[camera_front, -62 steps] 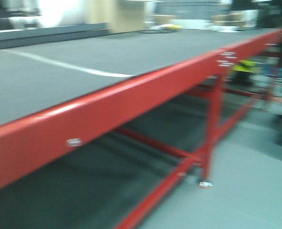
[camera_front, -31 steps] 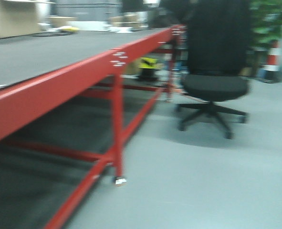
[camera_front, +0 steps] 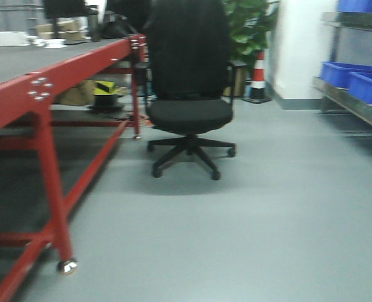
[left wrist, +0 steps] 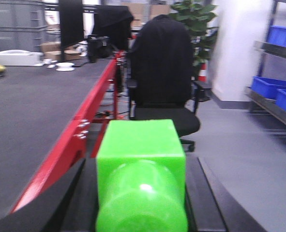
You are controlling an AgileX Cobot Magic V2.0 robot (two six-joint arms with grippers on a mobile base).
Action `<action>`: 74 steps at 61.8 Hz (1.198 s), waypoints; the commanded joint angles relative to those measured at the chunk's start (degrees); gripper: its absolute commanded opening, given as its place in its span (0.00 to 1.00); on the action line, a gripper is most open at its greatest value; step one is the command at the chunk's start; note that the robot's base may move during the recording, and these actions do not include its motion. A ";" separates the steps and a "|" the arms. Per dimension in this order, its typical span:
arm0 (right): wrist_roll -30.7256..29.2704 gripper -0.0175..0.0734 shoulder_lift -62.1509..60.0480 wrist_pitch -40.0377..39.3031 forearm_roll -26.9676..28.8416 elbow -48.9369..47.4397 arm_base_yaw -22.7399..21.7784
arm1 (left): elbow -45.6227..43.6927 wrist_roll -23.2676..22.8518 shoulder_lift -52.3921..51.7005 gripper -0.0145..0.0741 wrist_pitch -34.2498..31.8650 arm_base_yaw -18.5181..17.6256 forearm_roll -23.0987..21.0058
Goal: Grab block from conveyor and place in blue bin
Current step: 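Drive the base to the shelf of blue bins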
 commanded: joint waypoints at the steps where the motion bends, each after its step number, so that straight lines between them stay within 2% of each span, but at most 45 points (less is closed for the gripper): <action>1: -0.54 0.01 -0.27 -0.82 -0.13 -0.43 0.12 | -0.08 -0.35 -0.20 0.04 -1.02 -0.49 -0.08; 74: -0.54 0.01 -0.27 -0.82 -0.13 -0.43 0.12 | -0.08 -0.35 -0.20 0.04 -1.13 -0.49 -0.08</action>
